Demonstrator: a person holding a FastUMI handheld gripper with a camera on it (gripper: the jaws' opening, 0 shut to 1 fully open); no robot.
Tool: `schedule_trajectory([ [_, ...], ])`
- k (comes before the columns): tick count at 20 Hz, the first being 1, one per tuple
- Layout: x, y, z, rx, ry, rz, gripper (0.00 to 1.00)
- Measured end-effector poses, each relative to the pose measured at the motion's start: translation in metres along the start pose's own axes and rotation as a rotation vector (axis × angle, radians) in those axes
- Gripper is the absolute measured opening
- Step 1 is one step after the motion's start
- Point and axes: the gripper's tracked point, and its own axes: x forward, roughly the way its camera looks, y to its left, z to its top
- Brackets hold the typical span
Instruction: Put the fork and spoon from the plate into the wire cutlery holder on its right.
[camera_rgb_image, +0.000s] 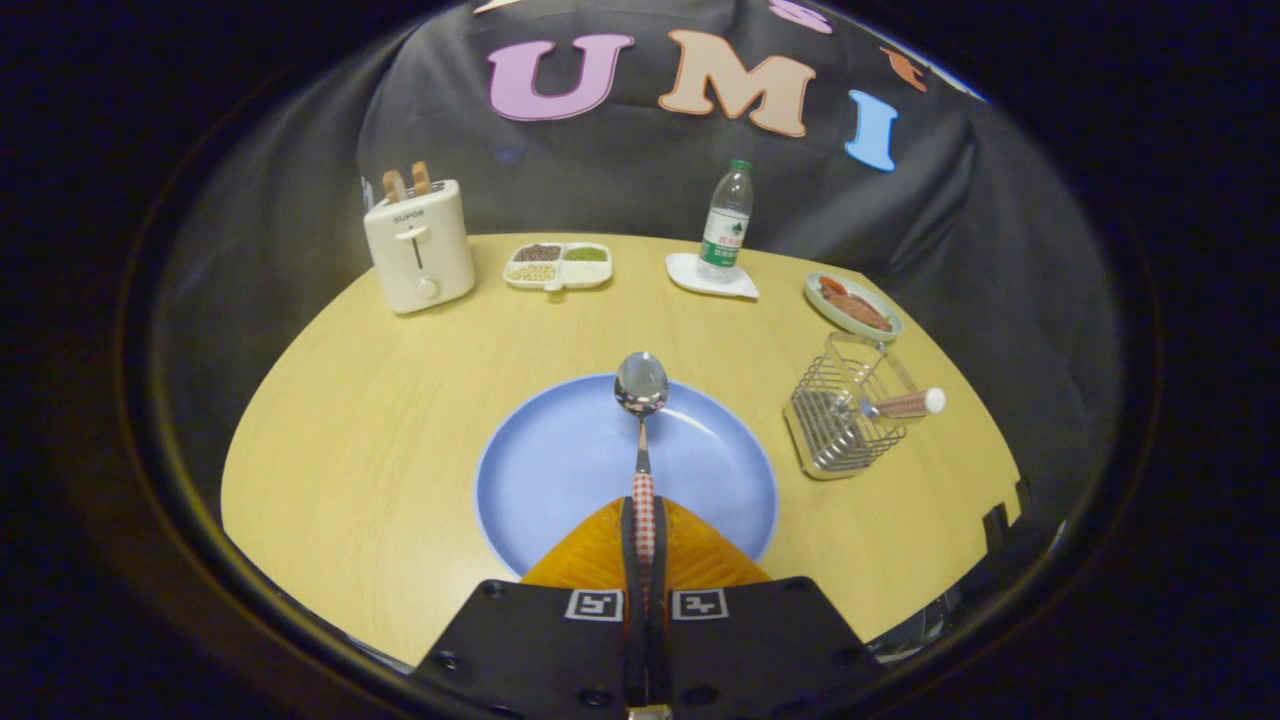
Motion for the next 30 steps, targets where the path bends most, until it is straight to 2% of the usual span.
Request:
schedule_trajectory([
  [4, -0.022, -0.017, 0.038, 0.017, 0.033, -0.071, 0.04],
  [8, -0.040, -0.040, 0.082, 0.147, 0.088, -0.134, 0.04],
  [13, -0.055, -0.088, 0.099, 0.335, 0.249, -0.269, 0.04],
  [17, -0.047, -0.112, 0.096, 0.443, 0.411, -0.312, 0.04],
  [22, -0.021, -0.123, 0.085, 0.535, 0.611, -0.307, 0.04],
  [25, -0.008, -0.130, 0.073, 0.526, 0.728, -0.313, 0.04],
  [30, 0.023, -0.130, 0.060, 0.553, 0.816, -0.257, 0.04],
])
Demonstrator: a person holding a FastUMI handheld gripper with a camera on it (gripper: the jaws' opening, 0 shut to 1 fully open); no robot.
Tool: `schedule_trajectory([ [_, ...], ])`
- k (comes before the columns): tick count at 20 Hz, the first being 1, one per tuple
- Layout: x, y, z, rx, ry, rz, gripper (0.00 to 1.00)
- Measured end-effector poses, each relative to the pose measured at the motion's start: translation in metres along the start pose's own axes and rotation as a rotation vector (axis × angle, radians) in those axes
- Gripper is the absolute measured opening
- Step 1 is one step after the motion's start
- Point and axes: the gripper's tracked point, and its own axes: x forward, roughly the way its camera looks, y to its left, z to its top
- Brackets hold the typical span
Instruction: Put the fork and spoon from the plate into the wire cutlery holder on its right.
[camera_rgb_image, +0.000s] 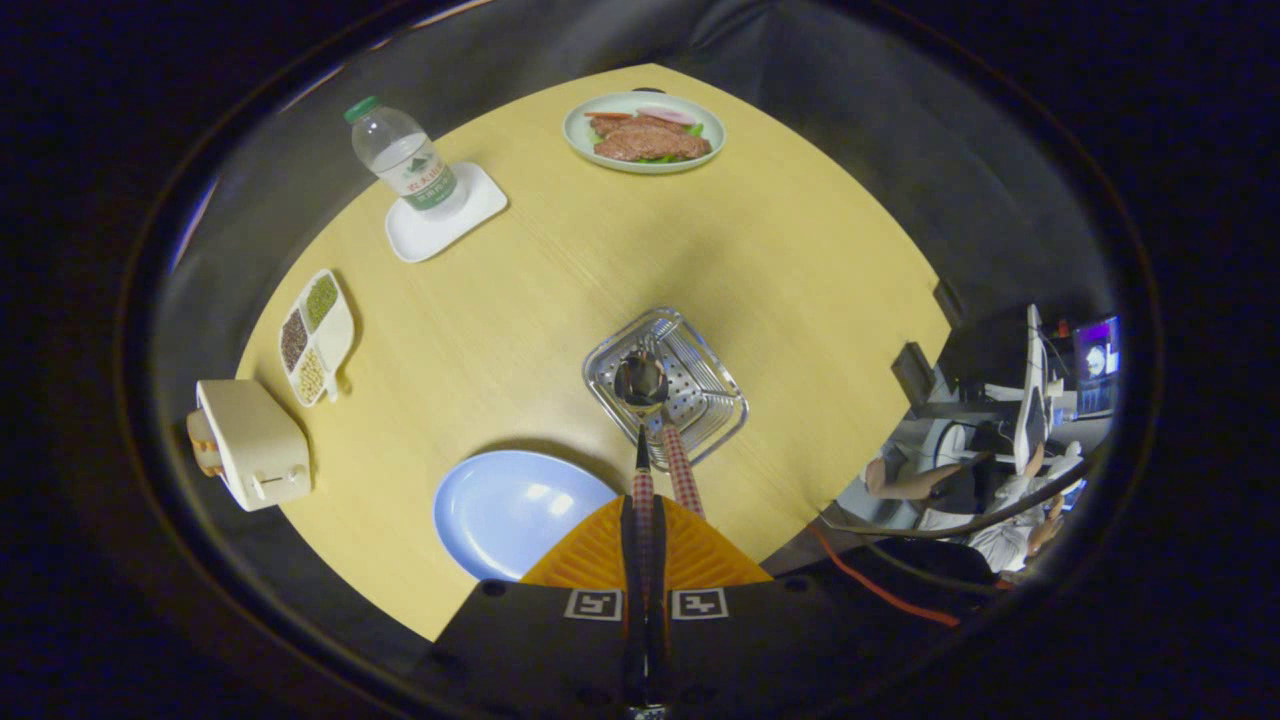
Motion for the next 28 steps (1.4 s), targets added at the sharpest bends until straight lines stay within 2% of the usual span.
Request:
schedule_trajectory([
  [6, 0.016, -0.003, 0.009, -0.099, 0.068, -0.015, 0.04],
  [10, 0.020, -0.005, 0.010, -0.149, 0.080, -0.015, 0.11],
  [14, 0.013, 0.003, 0.014, -0.148, 0.034, 0.030, 0.43],
  [17, 0.001, -0.005, 0.016, -0.211, -0.008, 0.007, 0.66],
  [21, -0.016, 0.003, 0.019, -0.225, -0.089, 0.049, 0.98],
  [28, -0.066, 0.014, 0.029, -0.262, -0.325, 0.150, 0.98],
])
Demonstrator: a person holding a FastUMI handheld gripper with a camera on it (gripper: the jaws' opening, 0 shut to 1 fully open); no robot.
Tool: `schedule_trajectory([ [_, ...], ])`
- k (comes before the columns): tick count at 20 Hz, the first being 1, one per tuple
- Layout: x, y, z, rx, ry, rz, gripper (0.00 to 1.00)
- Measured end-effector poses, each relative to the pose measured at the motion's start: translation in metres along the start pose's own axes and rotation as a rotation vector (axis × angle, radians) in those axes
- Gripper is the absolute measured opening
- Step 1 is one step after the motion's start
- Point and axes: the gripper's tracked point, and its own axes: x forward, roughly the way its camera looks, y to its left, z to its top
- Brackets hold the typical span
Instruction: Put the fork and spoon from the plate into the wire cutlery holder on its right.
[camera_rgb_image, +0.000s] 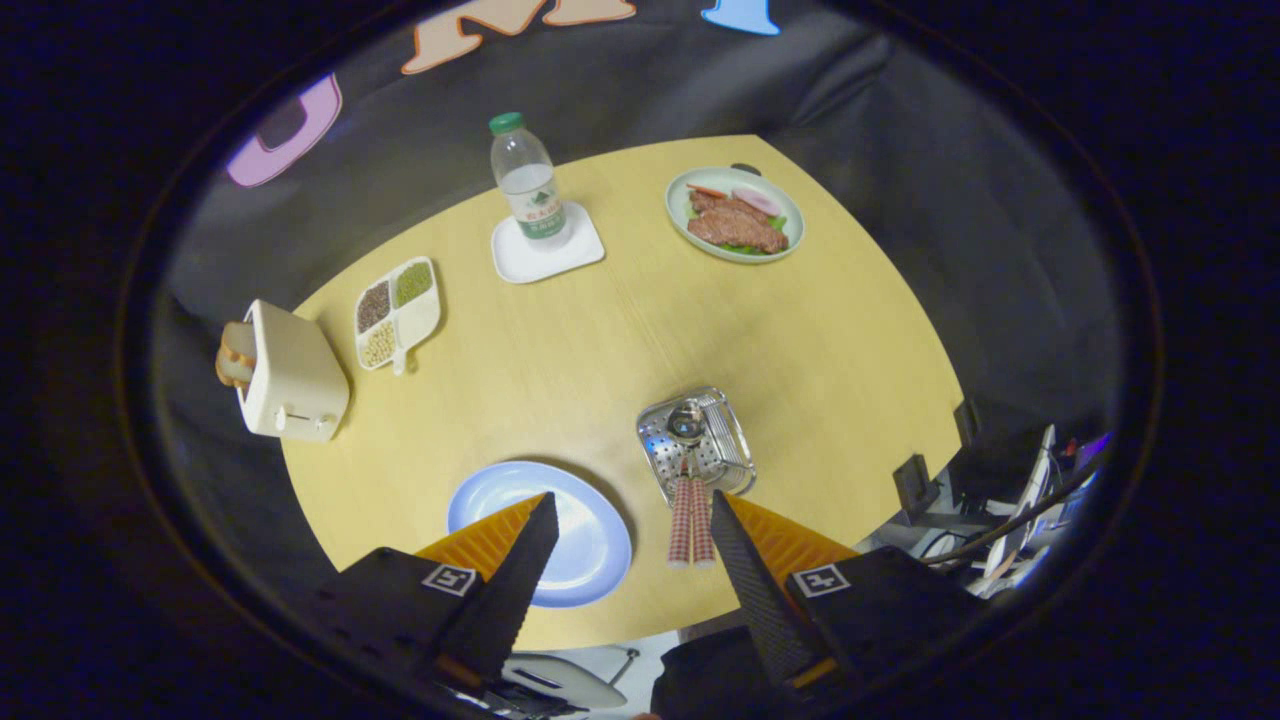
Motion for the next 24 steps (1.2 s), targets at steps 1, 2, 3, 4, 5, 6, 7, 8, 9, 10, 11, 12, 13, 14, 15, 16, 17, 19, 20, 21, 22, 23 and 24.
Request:
schedule_trajectory([
  [1, -0.007, 0.003, 0.007, -0.001, -0.058, 0.021, 0.98],
  [2, -0.014, 0.005, 0.018, -0.002, -0.129, 0.049, 0.98],
  [3, -0.022, 0.008, 0.029, -0.004, -0.207, 0.078, 0.98],
  [4, -0.031, 0.009, 0.040, -0.012, -0.286, 0.105, 0.97],
  [5, -0.040, 0.007, 0.049, -0.022, -0.366, 0.129, 0.97],
  [6, -0.049, 0.007, 0.058, -0.032, -0.447, 0.151, 0.97],
  [7, -0.058, 0.007, 0.066, -0.044, -0.529, 0.181, 0.97],
  [8, -0.069, 0.008, 0.074, -0.057, -0.616, 0.212, 0.96],
  [9, -0.076, 0.006, 0.073, -0.068, -0.699, 0.238, 0.96],
  [10, -0.090, 0.005, 0.079, -0.074, -0.776, 0.263, 0.96],
  [11, -0.102, 0.004, 0.081, -0.074, -0.847, 0.294, 0.96],
  [12, -0.115, 0.002, 0.082, -0.070, -0.910, 0.322, 0.95],
  [13, -0.124, -0.001, 0.083, -0.064, -0.963, 0.337, 0.95],
  [14, -0.132, -0.006, 0.080, -0.066, -1.005, 0.345, 0.95],
  [15, -0.135, -0.012, 0.077, -0.069, -1.040, 0.340, 0.95],
  [16, -0.139, -0.018, 0.074, -0.074, -1.071, 0.330, 0.94],
  [17, -0.142, -0.027, 0.072, -0.082, -1.097, 0.320, 0.94],
  [19, -0.142, -0.043, 0.065, -0.108, -1.136, 0.278, 0.94],
  [20, -0.141, -0.050, 0.060, -0.124, -1.149, 0.260, 0.94],
  [21, -0.142, -0.054, 0.056, -0.129, -1.163, 0.241, 0.94],
  [22, -0.143, -0.059, 0.053, -0.129, -1.179, 0.231, 0.94],
  [23, -0.146, -0.062, 0.049, -0.126, -1.195, 0.230, 0.94],
  [24, -0.148, -0.063, 0.046, -0.124, -1.205, 0.233, 0.94],
])
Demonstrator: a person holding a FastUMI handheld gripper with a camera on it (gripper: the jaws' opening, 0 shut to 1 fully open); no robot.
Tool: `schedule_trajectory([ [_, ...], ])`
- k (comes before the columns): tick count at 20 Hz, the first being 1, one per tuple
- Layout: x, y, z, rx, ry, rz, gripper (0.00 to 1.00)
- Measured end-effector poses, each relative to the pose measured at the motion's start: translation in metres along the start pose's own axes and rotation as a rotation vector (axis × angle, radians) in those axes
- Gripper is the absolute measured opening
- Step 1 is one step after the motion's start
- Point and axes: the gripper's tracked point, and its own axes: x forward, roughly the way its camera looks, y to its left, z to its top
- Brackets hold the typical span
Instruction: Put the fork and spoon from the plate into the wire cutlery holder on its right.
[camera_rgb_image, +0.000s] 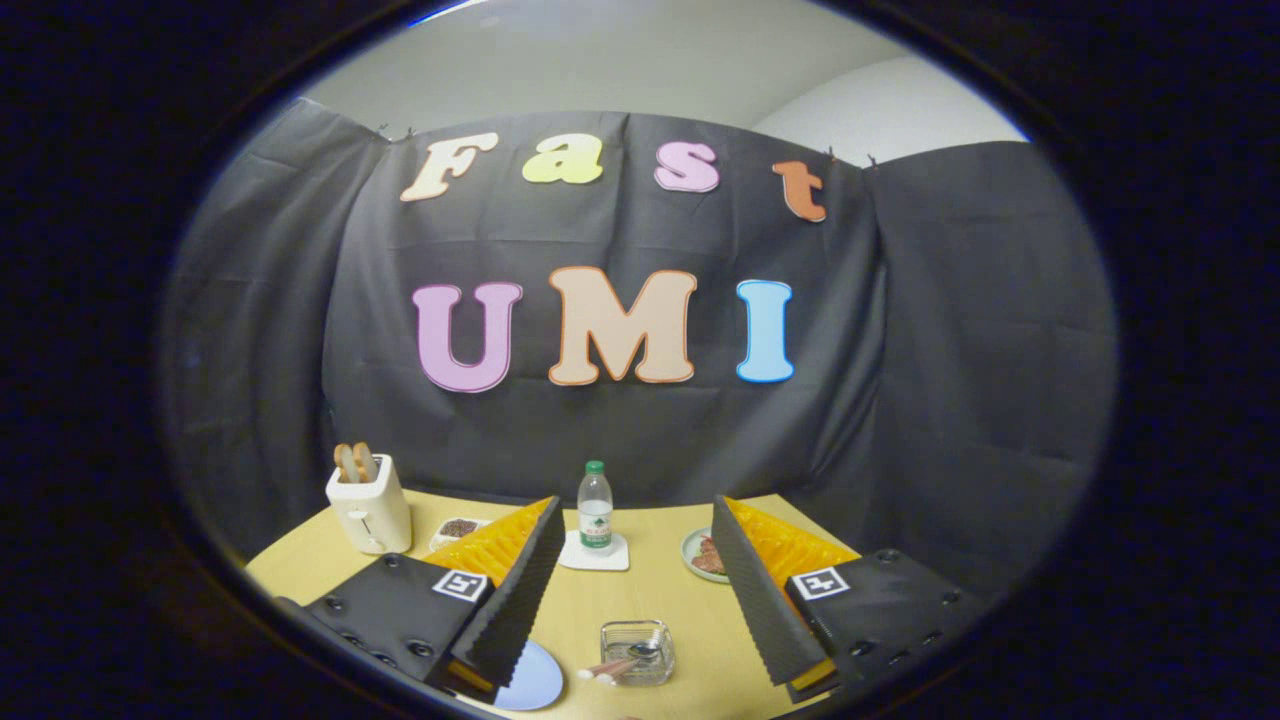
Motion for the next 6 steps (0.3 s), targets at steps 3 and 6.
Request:
schedule_trajectory([
  [3, -0.0071, -0.0026, -0.0071, -0.007, 0.004, -0.019, 0.94],
  [6, -0.0128, 0.0006, -0.0110, -0.019, 0.013, -0.026, 0.94],
])
